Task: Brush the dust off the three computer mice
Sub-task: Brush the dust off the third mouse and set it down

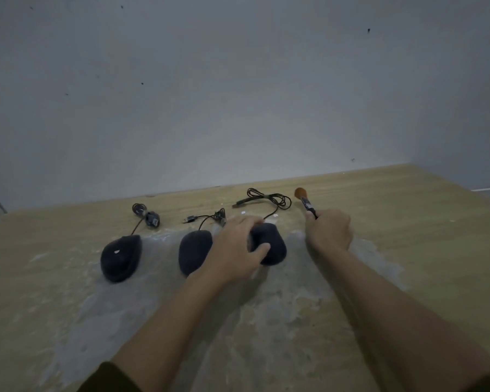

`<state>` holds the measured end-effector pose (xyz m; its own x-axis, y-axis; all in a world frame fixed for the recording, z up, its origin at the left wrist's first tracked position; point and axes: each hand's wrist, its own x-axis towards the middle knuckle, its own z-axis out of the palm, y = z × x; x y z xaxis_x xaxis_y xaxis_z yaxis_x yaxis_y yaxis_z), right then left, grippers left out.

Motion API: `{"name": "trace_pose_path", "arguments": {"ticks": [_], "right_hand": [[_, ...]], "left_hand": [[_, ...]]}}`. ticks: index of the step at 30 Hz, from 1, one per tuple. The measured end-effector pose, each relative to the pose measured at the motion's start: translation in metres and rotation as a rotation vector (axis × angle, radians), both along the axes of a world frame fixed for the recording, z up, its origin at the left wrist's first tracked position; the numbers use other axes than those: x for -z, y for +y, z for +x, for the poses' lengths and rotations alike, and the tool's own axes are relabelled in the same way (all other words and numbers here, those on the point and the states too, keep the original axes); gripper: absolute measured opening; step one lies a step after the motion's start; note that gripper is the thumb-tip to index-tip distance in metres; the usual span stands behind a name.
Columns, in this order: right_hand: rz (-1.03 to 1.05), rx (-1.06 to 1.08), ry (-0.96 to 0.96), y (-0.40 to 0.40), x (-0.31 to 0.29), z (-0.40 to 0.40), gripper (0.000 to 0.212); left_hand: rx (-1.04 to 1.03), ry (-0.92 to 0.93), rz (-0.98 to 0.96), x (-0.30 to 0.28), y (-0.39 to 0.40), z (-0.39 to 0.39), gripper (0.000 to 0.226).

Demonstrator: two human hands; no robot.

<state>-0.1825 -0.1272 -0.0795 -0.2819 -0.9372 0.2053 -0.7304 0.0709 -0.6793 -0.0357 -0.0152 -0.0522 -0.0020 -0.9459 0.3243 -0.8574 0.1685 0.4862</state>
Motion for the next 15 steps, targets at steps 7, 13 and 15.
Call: {"name": "trace_pose_path", "arguments": {"ticks": [7, 13, 15], "right_hand": [[0.017, -0.074, 0.164, -0.041, 0.001, 0.010, 0.040], [0.096, -0.056, 0.288, -0.053, 0.000, 0.012, 0.037], [0.108, -0.058, 0.271, -0.048, 0.000, 0.013, 0.038]], "left_hand": [[0.235, -0.086, 0.021, -0.010, -0.030, -0.005, 0.038], [0.286, -0.089, 0.104, -0.019, -0.060, 0.004, 0.040], [0.283, -0.069, 0.152, -0.024, -0.063, 0.007, 0.039]]}}
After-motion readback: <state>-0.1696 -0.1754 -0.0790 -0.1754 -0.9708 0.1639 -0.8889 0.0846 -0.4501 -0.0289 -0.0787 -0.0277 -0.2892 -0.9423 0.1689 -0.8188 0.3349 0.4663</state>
